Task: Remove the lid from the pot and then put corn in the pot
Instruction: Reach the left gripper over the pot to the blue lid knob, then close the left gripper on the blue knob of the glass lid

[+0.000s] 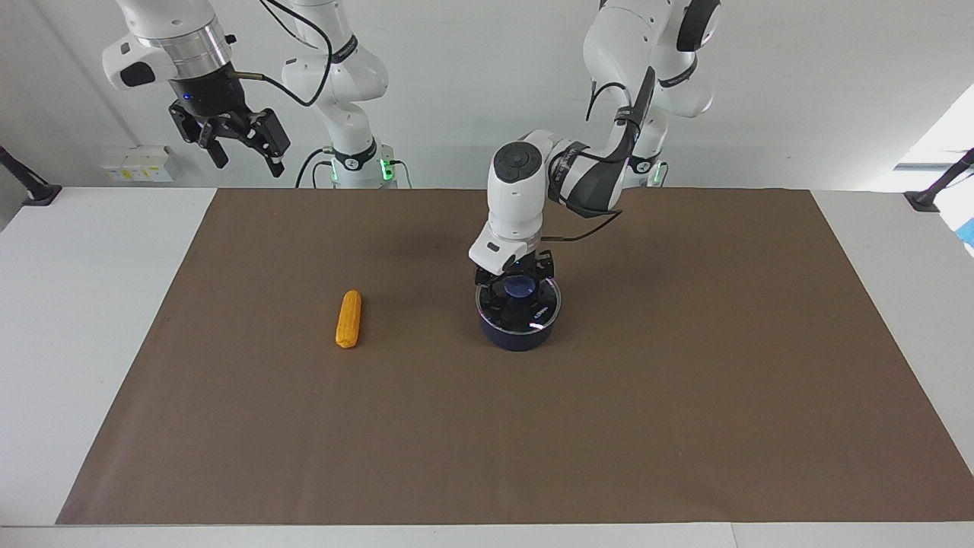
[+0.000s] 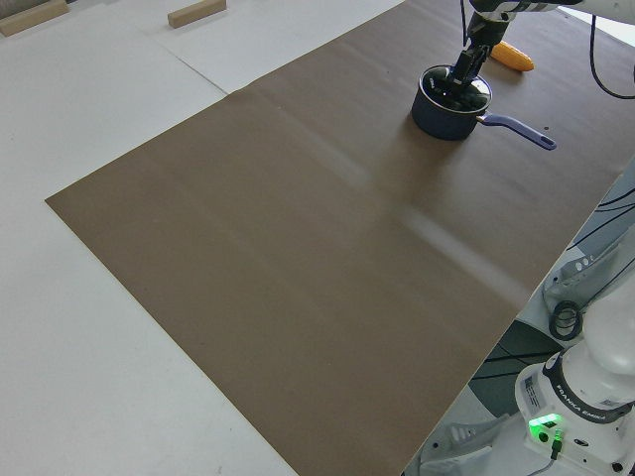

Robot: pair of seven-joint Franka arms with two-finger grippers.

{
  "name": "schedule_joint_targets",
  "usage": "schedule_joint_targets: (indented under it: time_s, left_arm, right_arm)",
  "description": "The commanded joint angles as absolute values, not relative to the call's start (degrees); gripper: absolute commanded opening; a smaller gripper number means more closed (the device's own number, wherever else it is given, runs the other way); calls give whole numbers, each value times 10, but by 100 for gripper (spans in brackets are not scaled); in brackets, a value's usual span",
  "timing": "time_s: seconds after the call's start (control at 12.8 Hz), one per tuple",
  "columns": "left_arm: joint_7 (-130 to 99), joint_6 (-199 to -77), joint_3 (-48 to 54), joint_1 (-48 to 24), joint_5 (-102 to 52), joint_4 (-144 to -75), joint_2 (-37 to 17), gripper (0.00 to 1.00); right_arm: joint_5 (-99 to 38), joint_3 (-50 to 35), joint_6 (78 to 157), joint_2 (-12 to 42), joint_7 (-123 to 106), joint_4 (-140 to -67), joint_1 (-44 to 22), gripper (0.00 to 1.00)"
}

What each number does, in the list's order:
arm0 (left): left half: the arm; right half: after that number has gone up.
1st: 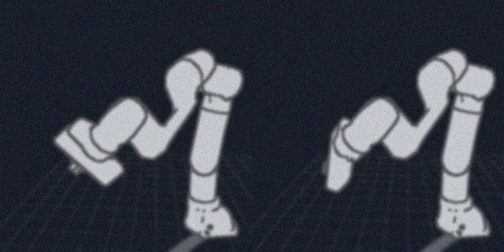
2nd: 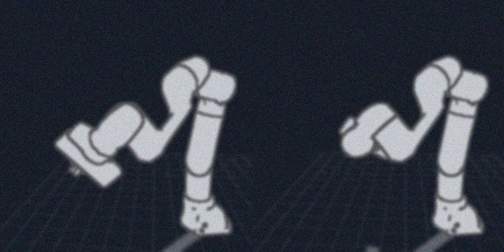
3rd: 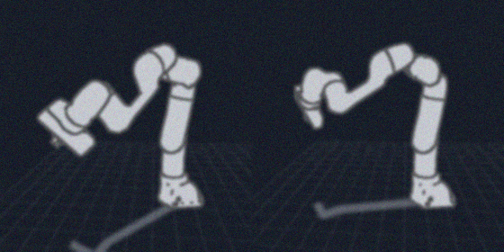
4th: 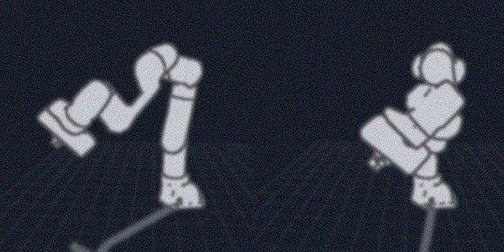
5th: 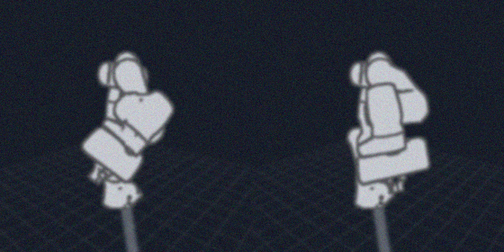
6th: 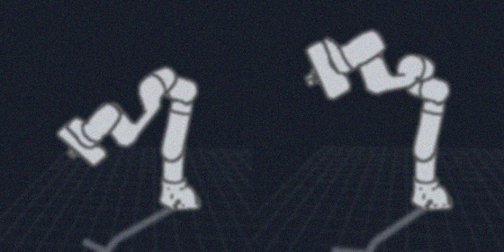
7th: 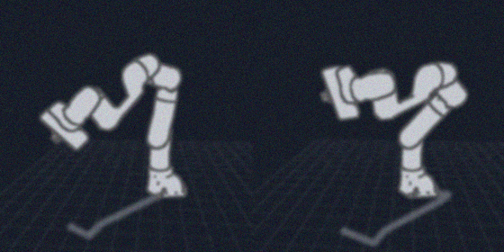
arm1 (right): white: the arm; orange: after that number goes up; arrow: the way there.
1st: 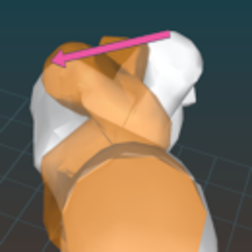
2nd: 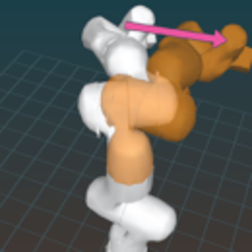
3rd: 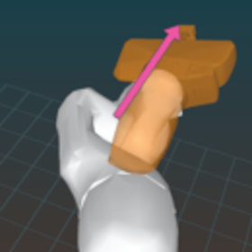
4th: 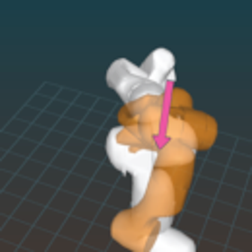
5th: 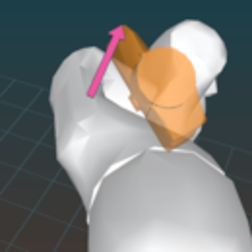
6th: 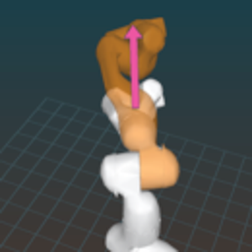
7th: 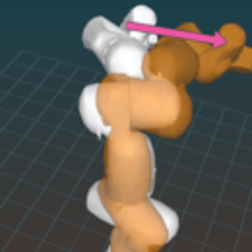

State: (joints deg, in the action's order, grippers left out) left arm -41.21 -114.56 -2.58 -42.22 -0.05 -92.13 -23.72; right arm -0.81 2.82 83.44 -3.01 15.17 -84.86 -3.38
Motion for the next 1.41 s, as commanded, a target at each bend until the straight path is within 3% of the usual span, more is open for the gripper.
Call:
schedule_joint_targets:
  time_s: [0.0,0.47,0.86,1.09,1.33]
  left_arm:
    - [-421,-1126,-30,-416,11,-903,-240,100]
    - [-425,-1135,-32,-413,5,-903,-237,97]
    - [-453,-1139,-32,-413,7,-904,-237,65]
    - [-452,-1134,-32,-413,6,-903,-235,30]
    - [-452,-1130,-33,-413,4,-901,-223,12]
  right_arm:
    - [-19,28,849,-49,137,-873,-31,100]
    - [-19,28,849,-54,137,-879,-31,100]
    - [-19,27,853,-54,138,-882,-32,100]
    - [-19,27,853,-54,139,-883,-32,100]
    - [-19,27,863,-54,139,-889,-33,100]
